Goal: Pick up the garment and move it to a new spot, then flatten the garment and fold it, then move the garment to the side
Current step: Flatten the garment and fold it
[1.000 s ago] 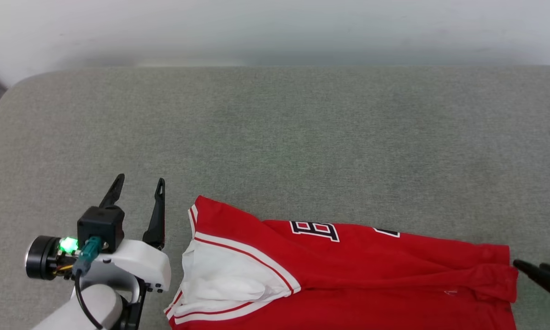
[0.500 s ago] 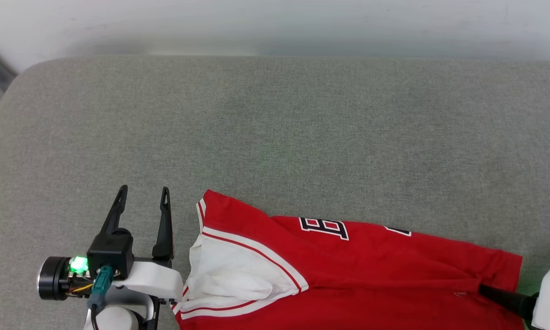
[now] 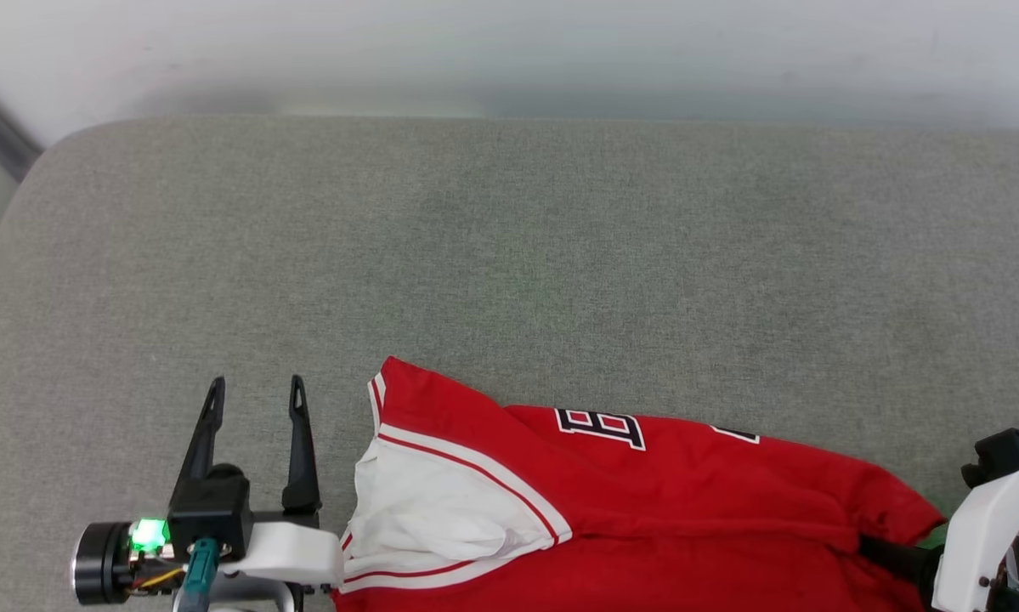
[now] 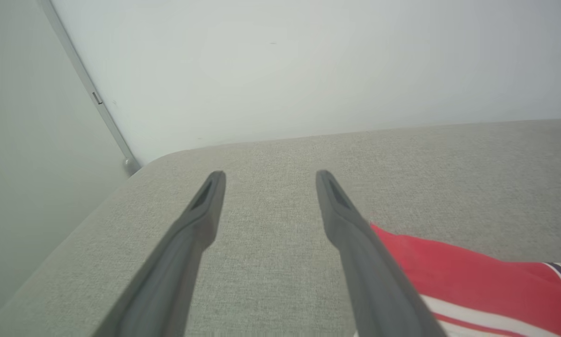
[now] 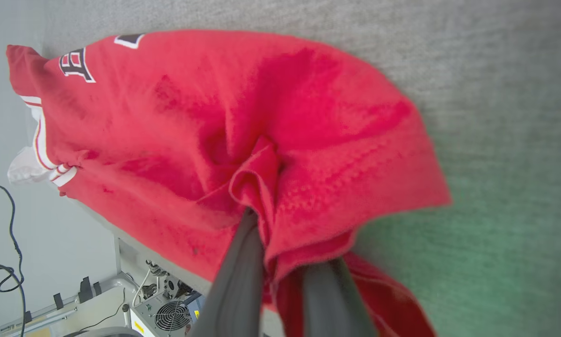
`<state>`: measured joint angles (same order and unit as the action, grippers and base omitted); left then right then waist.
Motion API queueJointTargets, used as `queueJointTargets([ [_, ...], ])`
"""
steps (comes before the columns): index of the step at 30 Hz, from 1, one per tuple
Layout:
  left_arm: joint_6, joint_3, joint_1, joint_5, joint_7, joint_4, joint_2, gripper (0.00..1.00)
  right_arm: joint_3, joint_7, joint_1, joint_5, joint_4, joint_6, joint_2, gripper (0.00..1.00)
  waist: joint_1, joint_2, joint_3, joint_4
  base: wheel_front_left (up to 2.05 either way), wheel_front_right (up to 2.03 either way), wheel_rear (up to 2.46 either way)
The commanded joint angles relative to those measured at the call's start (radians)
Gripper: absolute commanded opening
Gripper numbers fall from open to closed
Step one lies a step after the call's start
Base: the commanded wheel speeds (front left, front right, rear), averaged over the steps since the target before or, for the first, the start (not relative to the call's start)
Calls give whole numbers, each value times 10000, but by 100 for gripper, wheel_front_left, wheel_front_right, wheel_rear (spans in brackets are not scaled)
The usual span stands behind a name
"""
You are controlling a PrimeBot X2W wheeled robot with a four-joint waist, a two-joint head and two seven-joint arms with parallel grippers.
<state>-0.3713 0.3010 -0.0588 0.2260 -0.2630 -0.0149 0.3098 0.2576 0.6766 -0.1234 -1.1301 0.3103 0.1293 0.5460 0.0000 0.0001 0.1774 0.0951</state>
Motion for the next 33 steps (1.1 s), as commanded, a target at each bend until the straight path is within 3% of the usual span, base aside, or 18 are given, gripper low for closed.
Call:
queueJointTargets([
  [1,83,-207,268,-241,-21,69,-183,100,141,-32,44,-34,60,8,-66,0,0,-1,-128,-53,0,0,0],
  [13,562,-1008,1134,-1146,-22,283,-988,100,-983,-351,133,204,-202,10,1739,0,0,-1,-638,-224,0,0,0],
  [19,769,-1264,1484,-1471,-22,370,-1269,100,-1458,61,484,429,-161,10,2406,0,0,-1,-846,-307,0,0,0],
  [25,974,-1441,1693,-1643,-22,447,-1455,100,-1354,749,688,261,-1560,11,2134,0,0,-1,-934,-403,0,0,0],
  [33,1218,-1558,1541,-1854,-22,467,-1634,100,-432,1555,-116,728,-3795,11,854,0,0,-1,-799,-356,0,0,0],
])
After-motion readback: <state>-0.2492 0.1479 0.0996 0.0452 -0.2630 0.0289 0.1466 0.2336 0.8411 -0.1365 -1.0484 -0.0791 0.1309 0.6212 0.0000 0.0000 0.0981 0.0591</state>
